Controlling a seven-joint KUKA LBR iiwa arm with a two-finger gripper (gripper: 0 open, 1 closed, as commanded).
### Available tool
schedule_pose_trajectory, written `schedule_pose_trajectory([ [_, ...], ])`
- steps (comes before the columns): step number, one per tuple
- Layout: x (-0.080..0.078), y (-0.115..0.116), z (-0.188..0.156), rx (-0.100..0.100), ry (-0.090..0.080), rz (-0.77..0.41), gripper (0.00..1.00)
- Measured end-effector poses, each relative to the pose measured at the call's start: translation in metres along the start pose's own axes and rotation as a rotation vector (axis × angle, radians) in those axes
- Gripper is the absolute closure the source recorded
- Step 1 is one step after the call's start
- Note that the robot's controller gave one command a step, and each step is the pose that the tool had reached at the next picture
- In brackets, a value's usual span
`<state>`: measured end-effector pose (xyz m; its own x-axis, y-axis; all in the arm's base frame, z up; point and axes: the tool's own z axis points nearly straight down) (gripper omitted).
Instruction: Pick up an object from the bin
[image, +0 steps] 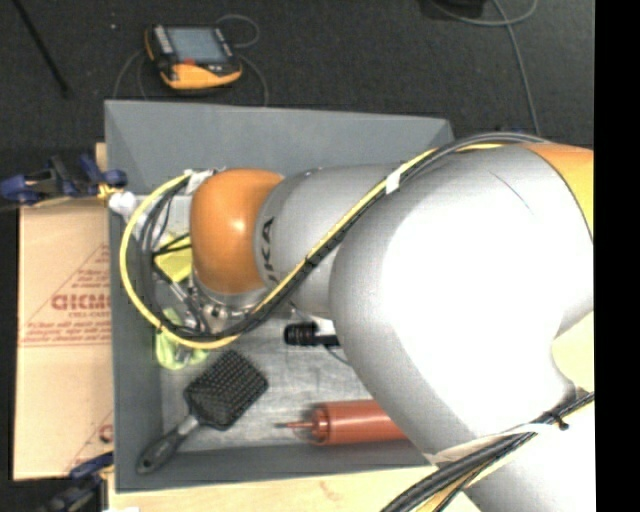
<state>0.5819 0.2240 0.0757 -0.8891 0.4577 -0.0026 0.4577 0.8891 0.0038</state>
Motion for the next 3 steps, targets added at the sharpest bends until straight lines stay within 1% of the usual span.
schedule_pose_trajectory([
  [2, 0.000, 0.000, -0.016, 0.002, 0.001, 0.000, 1.00],
  [3, 0.001, -0.002, -0.029, 0.007, 0.006, 0.000, 1.00],
])
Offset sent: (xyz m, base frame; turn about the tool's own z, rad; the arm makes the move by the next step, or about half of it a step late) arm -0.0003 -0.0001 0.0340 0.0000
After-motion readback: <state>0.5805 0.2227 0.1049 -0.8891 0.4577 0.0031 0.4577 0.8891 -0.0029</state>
